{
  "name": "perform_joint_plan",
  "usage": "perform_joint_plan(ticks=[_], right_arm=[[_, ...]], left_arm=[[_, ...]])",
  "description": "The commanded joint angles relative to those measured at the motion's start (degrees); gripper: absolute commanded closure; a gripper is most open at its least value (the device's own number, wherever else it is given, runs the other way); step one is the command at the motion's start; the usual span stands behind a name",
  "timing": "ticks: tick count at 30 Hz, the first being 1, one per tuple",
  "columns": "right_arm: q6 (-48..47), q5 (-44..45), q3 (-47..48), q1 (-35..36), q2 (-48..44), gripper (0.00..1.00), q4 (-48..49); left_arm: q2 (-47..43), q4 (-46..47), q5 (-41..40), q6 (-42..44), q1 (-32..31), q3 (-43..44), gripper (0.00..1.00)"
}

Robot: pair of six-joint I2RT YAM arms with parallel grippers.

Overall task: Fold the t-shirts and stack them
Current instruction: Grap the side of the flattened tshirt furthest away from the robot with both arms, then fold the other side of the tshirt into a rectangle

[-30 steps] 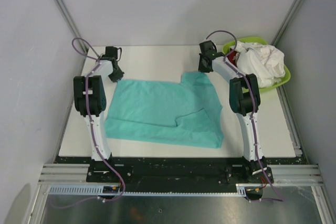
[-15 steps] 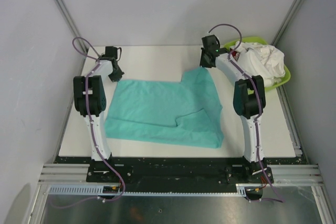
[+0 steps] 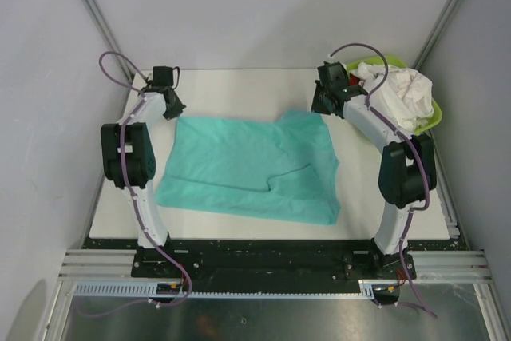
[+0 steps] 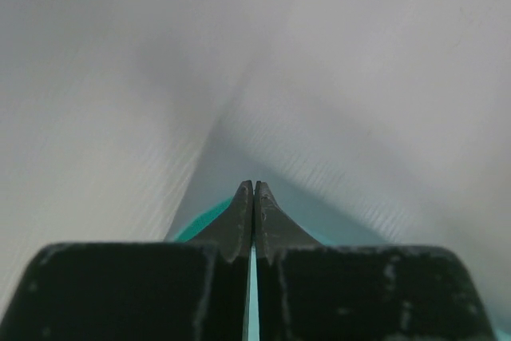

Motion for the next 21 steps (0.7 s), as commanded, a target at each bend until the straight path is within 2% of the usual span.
perform_joint_plan(ticks=[1, 11, 16, 21], right_arm=[[2.86, -1.08, -5.8, 1.11, -7.71, 1.0, 1.26], [7.24, -0.89, -22.61, 7.12, -23.26, 1.0, -0.92], [9.94, 0.76, -30.89, 11.68, -28.71, 1.0, -0.49], [12.07, 1.61, -37.35, 12.94, -31.19, 1.0, 0.33]], left_arm=[[-6.48, 2.15, 0.12, 0.26, 0.19, -4.73, 1.0], [-16.2, 4.6, -0.15, -0.88, 0.74, -19.06, 1.0], [-19.0, 4.55, -1.65, -0.92, 1.41, -23.33, 1.0], [-19.53, 4.62, -2.66, -0.93, 1.89, -25.73, 0.99]])
